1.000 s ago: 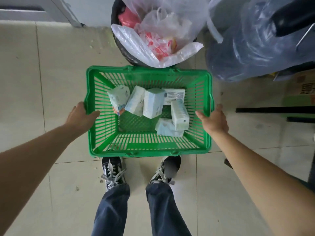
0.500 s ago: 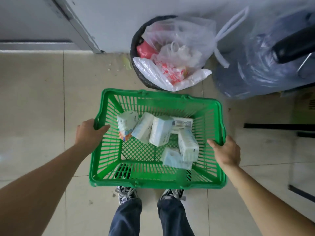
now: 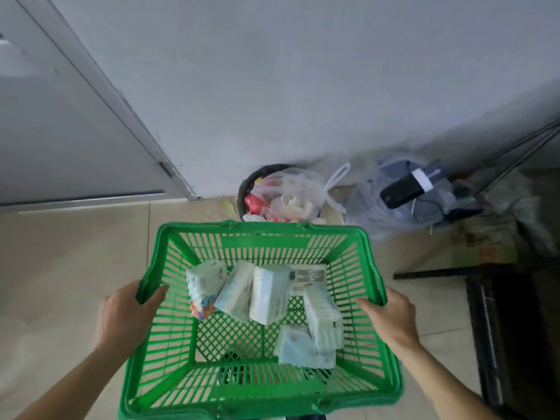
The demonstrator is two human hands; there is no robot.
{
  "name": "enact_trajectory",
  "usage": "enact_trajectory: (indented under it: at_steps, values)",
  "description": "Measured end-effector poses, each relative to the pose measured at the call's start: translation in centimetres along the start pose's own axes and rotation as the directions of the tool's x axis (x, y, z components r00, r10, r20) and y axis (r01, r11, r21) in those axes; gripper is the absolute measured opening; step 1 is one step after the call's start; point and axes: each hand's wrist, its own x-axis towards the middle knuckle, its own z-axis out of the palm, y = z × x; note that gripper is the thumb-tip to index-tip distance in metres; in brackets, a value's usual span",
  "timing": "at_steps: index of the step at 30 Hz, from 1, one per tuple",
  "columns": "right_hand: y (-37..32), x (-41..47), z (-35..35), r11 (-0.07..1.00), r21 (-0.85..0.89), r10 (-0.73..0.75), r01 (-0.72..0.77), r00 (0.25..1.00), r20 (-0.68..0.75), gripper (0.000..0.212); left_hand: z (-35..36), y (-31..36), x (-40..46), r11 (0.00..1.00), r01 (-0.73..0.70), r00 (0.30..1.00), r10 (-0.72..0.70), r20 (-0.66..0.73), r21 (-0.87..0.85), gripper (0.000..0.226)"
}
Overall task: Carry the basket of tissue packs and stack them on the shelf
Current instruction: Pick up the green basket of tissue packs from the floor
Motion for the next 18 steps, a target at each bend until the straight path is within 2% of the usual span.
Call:
enact_trajectory:
  at_steps: [7, 10, 15, 18]
  values:
    - [-12.4, -4.4, -13.4, 0.995, 0.014, -0.099, 0.1, 0.992, -0.084, 0.024, -17.9, 10.8, -4.6, 0.991, -0.107, 0.992, 0.101, -0.077, -0.078, 0.037]
    - [-17.0, -6.7, -19.2, 0.988, 0.016, -0.153, 0.156, 0.982, -0.108, 0.023, -24.8, 15.7, -6.7, 0.984, -0.152, 0.984, 0.142, -0.104, -0.088, 0.038]
    - [-22.1, -8.9, -28.6, 0.974, 0.025, -0.218, 0.224, 0.964, -0.15, 0.031, -33.2, 22.6, -10.8, 0.966, -0.215, 0.971, 0.196, -0.139, -0.142, 0.037]
    - [-24.5, -10.4, -34.1, 0.966, 0.025, -0.252, 0.258, 0.957, -0.141, 0.024, -36.5, 25.6, -13.2, 0.956, -0.256, 0.961, 0.235, -0.144, -0.143, 0.036]
